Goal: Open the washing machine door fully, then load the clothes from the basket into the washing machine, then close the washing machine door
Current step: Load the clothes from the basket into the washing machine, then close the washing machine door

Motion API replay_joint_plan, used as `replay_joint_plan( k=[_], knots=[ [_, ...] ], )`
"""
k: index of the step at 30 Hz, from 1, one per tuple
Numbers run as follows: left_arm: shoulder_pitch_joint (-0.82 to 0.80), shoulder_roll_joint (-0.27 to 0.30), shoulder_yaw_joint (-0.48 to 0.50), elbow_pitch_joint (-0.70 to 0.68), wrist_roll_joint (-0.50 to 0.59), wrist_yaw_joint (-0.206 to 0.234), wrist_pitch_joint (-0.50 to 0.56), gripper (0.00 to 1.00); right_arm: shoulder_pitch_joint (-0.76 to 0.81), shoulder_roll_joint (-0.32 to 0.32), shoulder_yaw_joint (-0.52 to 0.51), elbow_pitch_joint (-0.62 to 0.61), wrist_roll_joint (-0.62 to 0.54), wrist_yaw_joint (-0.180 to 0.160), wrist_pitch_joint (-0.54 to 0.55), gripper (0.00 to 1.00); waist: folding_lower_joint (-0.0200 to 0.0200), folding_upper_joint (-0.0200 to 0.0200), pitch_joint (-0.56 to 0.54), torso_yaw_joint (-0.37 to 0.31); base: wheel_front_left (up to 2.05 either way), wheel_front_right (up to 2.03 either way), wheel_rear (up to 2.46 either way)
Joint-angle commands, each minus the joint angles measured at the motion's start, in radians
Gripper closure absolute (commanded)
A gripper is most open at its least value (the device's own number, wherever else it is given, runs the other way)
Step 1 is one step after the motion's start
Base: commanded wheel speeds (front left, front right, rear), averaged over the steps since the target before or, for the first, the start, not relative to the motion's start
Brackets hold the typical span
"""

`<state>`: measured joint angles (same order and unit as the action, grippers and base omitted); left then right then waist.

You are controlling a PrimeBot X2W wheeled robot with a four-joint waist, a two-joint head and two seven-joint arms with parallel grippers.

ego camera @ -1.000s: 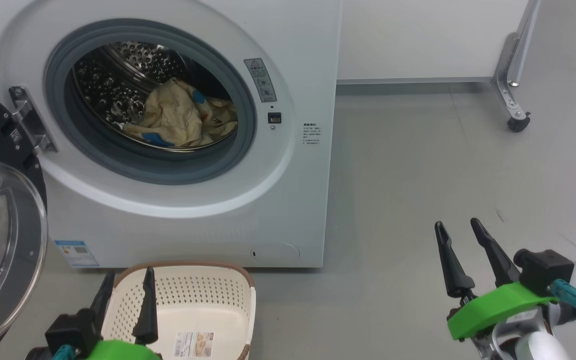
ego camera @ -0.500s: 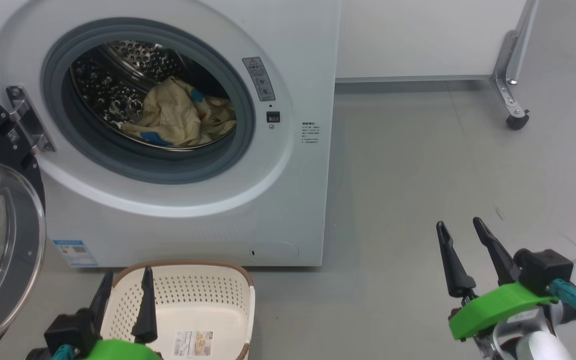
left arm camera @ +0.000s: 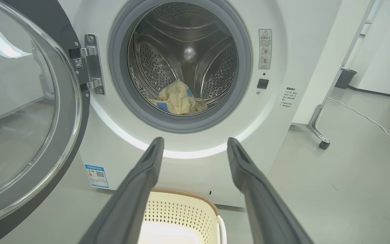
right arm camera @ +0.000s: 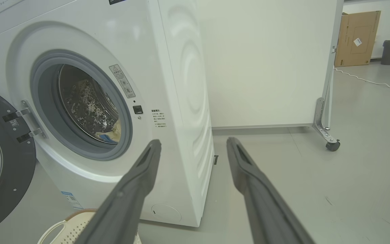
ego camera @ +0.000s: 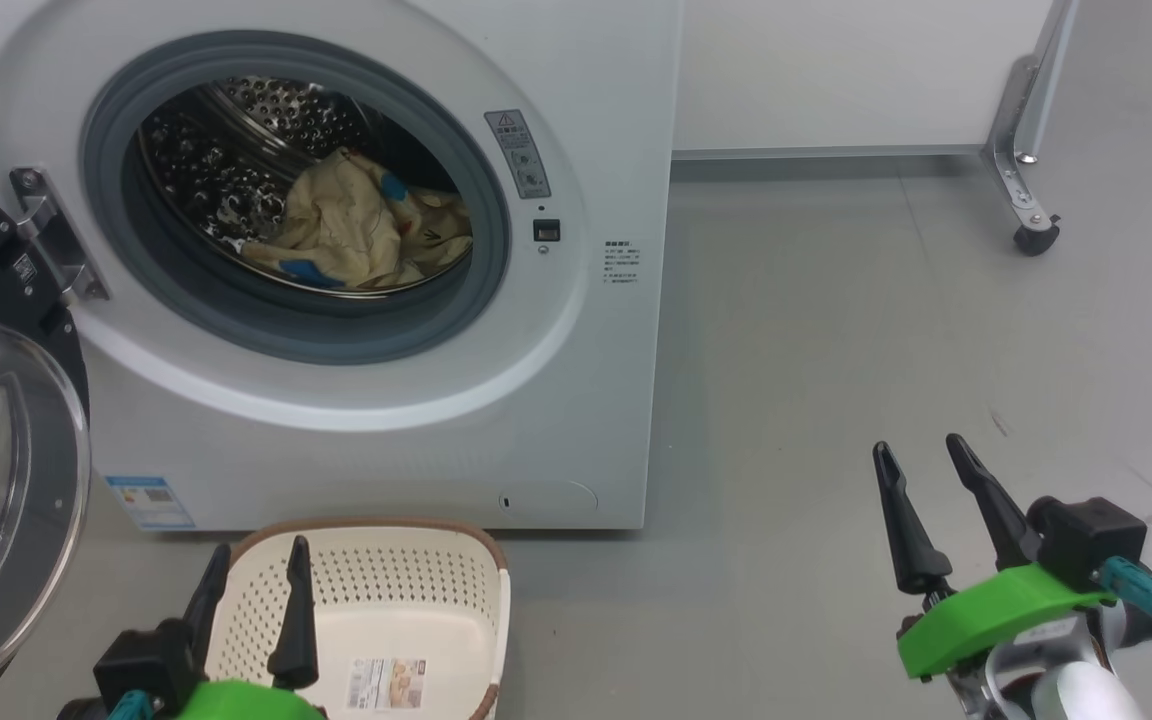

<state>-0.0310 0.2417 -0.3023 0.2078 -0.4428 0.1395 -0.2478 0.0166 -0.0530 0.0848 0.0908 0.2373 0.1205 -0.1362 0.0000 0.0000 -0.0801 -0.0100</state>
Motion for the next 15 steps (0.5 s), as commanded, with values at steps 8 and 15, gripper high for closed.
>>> replay_joint_plan(
  k=[8,15],
  knots=[
    [-0.042,0.009,0.046,-0.029,-0.009,-0.012,-0.014,0.0,-0.051,-0.002,0.019,-0.03,-0.003,0.01,0.001,0.0,0.0,0.0,-0.002,0.001,-1.21,1.21,0.0],
    [-0.043,0.009,0.045,-0.029,-0.006,-0.006,-0.014,0.0,-0.054,-0.002,0.023,-0.024,-0.001,0.01,0.001,0.0,0.0,0.0,-0.003,0.001,-2.06,2.06,0.0]
  ],
)
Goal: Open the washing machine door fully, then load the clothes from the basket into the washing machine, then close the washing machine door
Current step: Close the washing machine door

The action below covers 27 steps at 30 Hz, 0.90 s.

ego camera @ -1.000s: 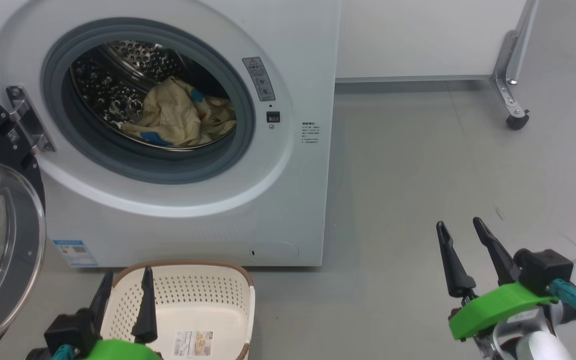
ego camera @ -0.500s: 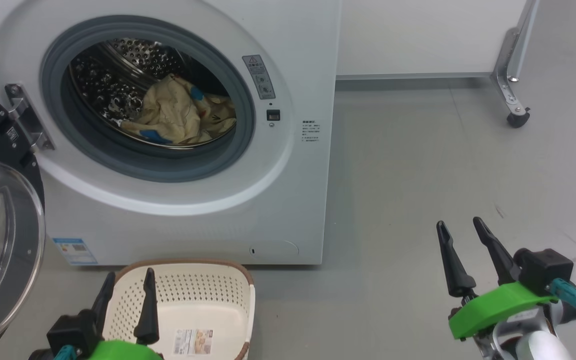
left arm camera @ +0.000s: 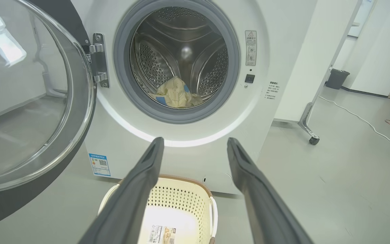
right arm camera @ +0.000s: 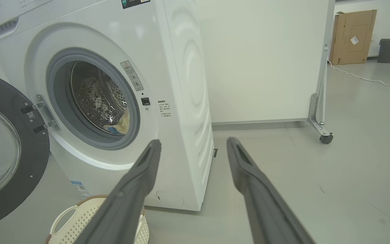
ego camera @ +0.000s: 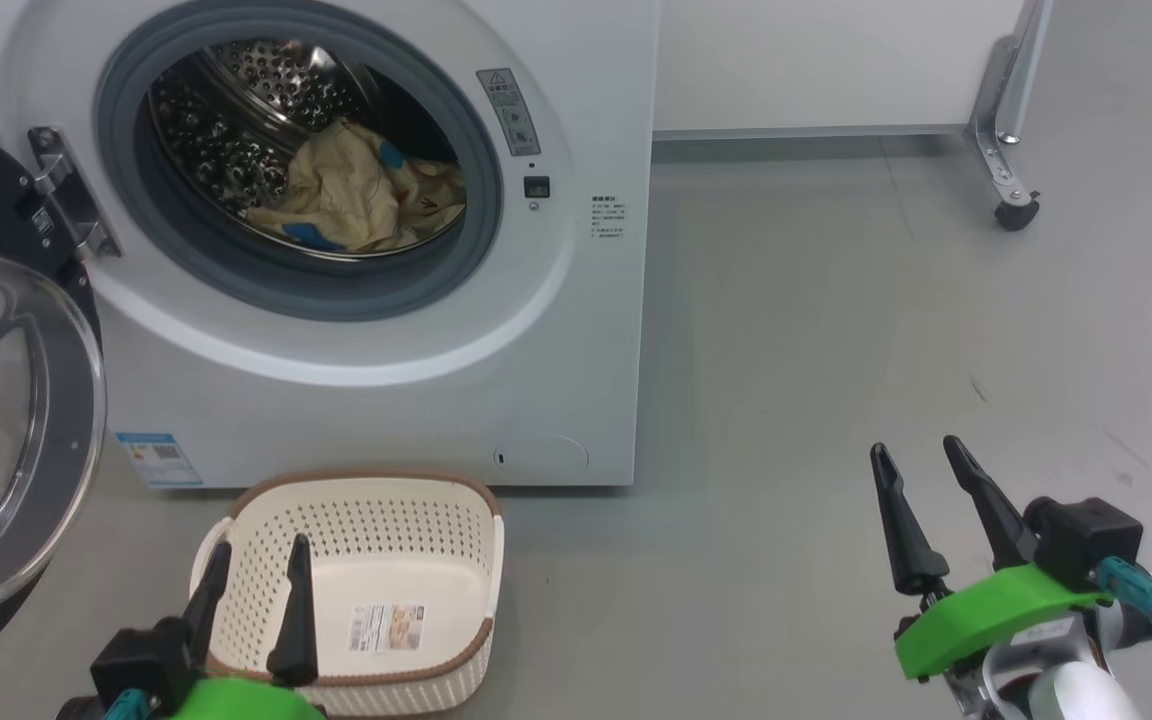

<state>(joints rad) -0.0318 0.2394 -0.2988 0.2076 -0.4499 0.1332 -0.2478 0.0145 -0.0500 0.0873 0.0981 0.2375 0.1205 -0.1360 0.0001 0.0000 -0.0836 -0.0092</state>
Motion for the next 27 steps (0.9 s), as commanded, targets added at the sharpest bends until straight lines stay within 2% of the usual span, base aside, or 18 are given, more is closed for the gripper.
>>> replay_joint_plan(
  k=[1,5,12,27],
  knots=[
    [-0.044,0.01,0.048,-0.032,0.006,0.012,-0.014,0.0,-0.052,-0.005,0.021,-0.031,-0.002,0.01,0.001,0.0,-0.0001,0.0,0.0,0.0,-2.13,2.13,0.0],
    [-0.041,0.007,0.064,-0.046,0.045,0.043,-0.014,0.0,-0.051,-0.006,0.022,-0.029,-0.002,0.01,0.001,0.0,-0.0001,0.0,0.0,0.0,-1.93,1.93,0.0],
    [-0.037,0.001,0.066,-0.041,0.058,0.036,-0.014,0.0,-0.051,-0.006,0.022,-0.029,-0.001,0.01,0.0,0.0,-0.0001,0.0,0.002,0.003,-1.18,1.18,0.0],
    [-0.041,-0.012,0.076,-0.034,0.065,0.018,-0.014,0.0,-0.056,-0.005,0.017,-0.02,0.003,0.01,-0.008,0.0,-0.0001,0.0,0.006,0.003,-0.12,0.12,0.0]
  ],
)
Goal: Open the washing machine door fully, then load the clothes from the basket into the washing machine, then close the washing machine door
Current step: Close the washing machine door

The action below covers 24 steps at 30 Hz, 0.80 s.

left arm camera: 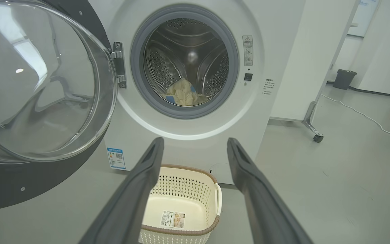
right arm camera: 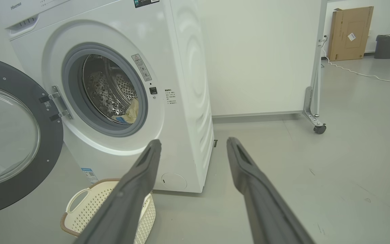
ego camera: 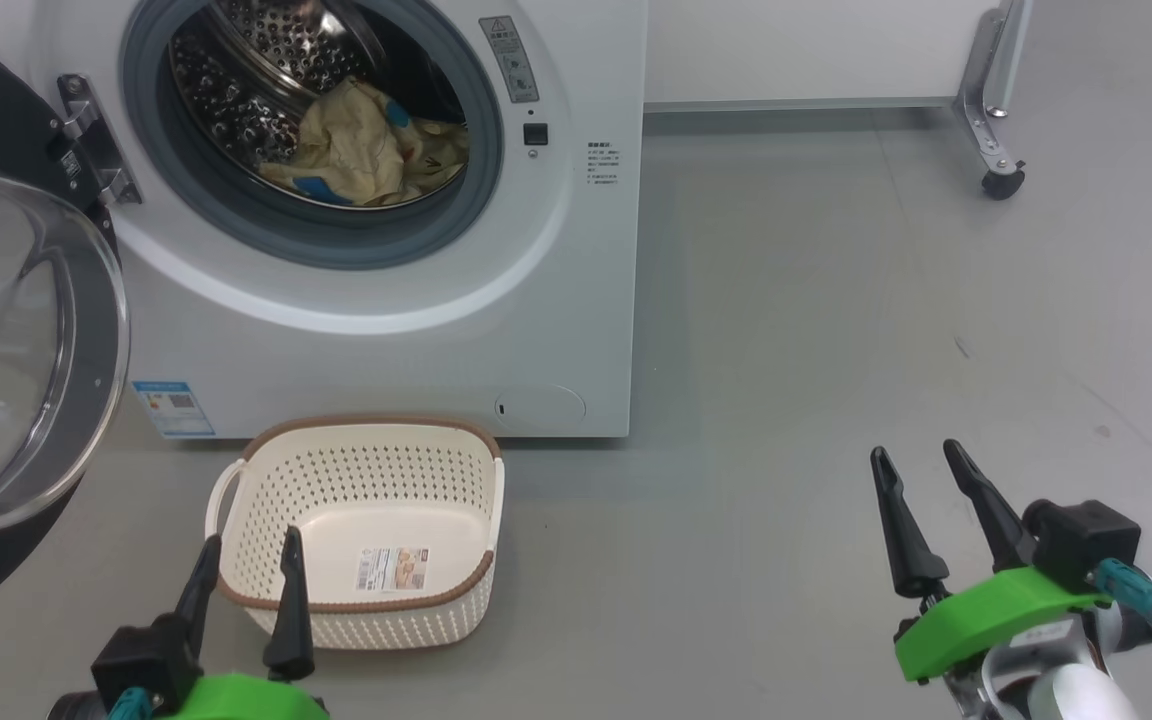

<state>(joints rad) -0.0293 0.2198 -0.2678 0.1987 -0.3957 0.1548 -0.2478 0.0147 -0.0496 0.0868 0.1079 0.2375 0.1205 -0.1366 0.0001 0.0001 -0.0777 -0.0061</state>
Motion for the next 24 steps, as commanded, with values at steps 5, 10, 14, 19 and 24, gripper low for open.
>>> replay_joint_plan(
  k=[5,10,14,19,24],
  knots=[
    [-0.044,0.004,0.047,-0.024,0.013,-0.007,-0.014,0.0,-0.056,-0.004,0.018,-0.029,0.003,0.01,-0.009,0.0,-0.0001,-0.0001,0.0,-0.001,0.0,0.0,0.0],
    [-0.043,-0.001,0.05,-0.02,0.015,-0.013,-0.014,0.0,-0.056,-0.004,0.017,-0.029,0.002,0.01,-0.008,0.0,-0.0001,-0.0001,0.0,-0.001,0.0,0.0,0.0],
    [-0.043,-0.004,0.052,-0.016,0.018,-0.017,-0.014,0.0,-0.056,-0.004,0.016,-0.029,0.0,0.01,-0.006,0.0,-0.0001,-0.0001,0.0,0.001,0.0,0.0,0.0],
    [-0.042,-0.008,0.054,-0.011,0.02,-0.022,-0.014,0.0,-0.055,-0.003,0.015,-0.03,-0.001,0.01,-0.006,0.0,-0.0001,-0.0001,-0.001,0.004,0.0,0.0,0.0],
    [-0.042,-0.011,0.053,-0.006,0.023,-0.028,-0.014,0.0,-0.05,-0.003,0.014,-0.034,-0.001,0.01,-0.005,0.0,-0.0001,-0.0001,0.003,0.015,0.0,0.0,0.0]
  ],
)
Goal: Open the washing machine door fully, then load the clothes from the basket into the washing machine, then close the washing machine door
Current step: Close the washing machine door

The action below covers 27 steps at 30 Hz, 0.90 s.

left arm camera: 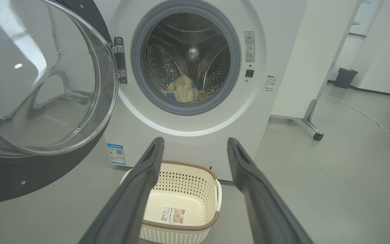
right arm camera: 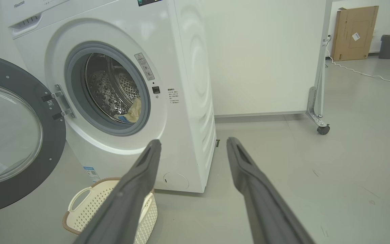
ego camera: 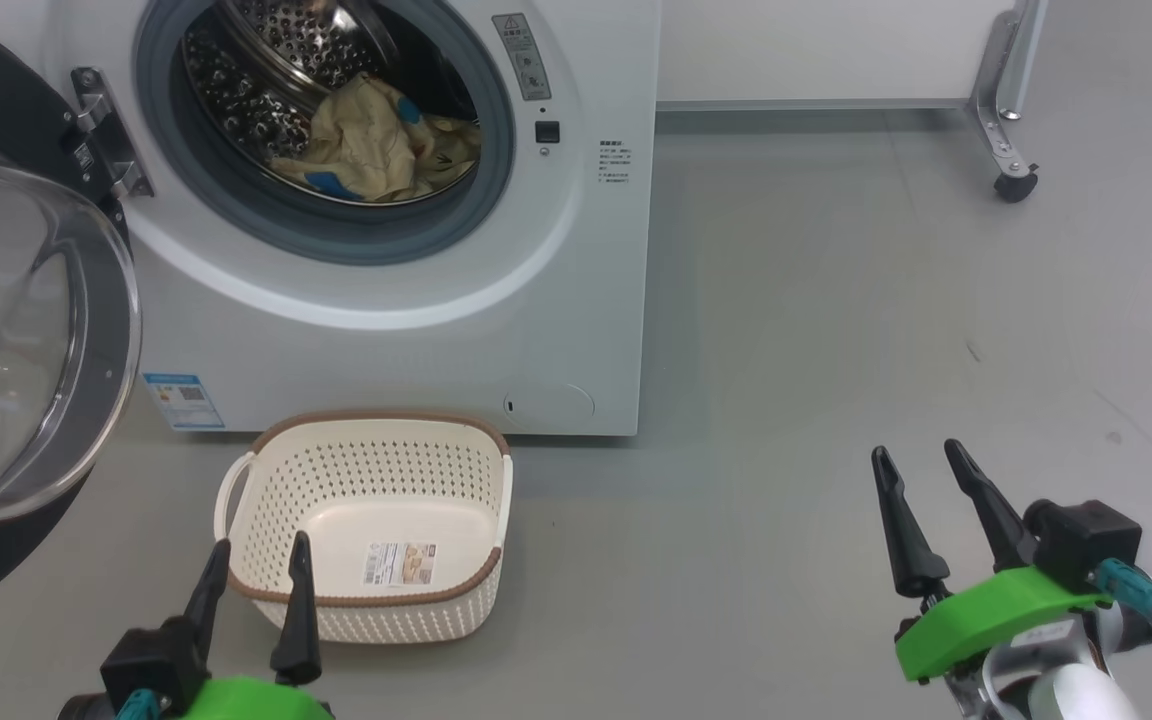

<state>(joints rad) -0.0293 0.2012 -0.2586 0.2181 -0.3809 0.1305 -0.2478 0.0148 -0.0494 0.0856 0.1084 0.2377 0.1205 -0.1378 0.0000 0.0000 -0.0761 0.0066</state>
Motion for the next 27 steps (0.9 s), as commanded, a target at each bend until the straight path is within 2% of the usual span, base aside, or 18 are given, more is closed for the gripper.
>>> replay_joint_plan(
  k=[1,6,11,19,21,27],
  knots=[
    [-0.043,0.007,0.044,-0.024,0.009,-0.004,-0.014,0.0,-0.049,-0.003,0.016,-0.035,-0.002,0.01,-0.004,0.0,0.0,0.0,0.002,0.006,0.0,0.0,0.0],
    [-0.049,0.005,0.045,-0.021,0.014,-0.004,-0.014,0.0,-0.043,-0.003,0.011,-0.04,0.0,0.01,-0.003,0.0,0.0,0.0,0.01,0.038,0.0,0.0,0.0],
    [-0.058,0.007,0.037,-0.016,0.025,-0.007,-0.014,0.0,-0.037,-0.002,0.015,-0.04,0.007,0.01,-0.008,0.0,0.0,0.0,0.017,0.106,0.0,0.0,0.0],
    [-0.058,0.027,0.02,-0.03,0.04,-0.002,0.007,0.0,-0.035,-0.001,0.049,-0.012,0.041,0.01,-0.042,0.0,0.0,0.0,0.02,0.287,0.0,0.0,0.0],
    [-0.057,0.032,0.022,-0.034,0.04,0.0,0.011,0.0,-0.037,-0.001,0.055,-0.008,0.047,0.01,-0.047,0.0,0.0,0.0,0.019,0.306,0.0,0.0,0.0],
    [-0.056,0.055,0.024,-0.057,0.042,0.004,0.032,0.0,-0.05,-0.001,0.077,0.018,0.072,0.01,-0.071,0.0,0.0,0.0,0.01,0.425,0.0,0.0,0.0]
  ],
)
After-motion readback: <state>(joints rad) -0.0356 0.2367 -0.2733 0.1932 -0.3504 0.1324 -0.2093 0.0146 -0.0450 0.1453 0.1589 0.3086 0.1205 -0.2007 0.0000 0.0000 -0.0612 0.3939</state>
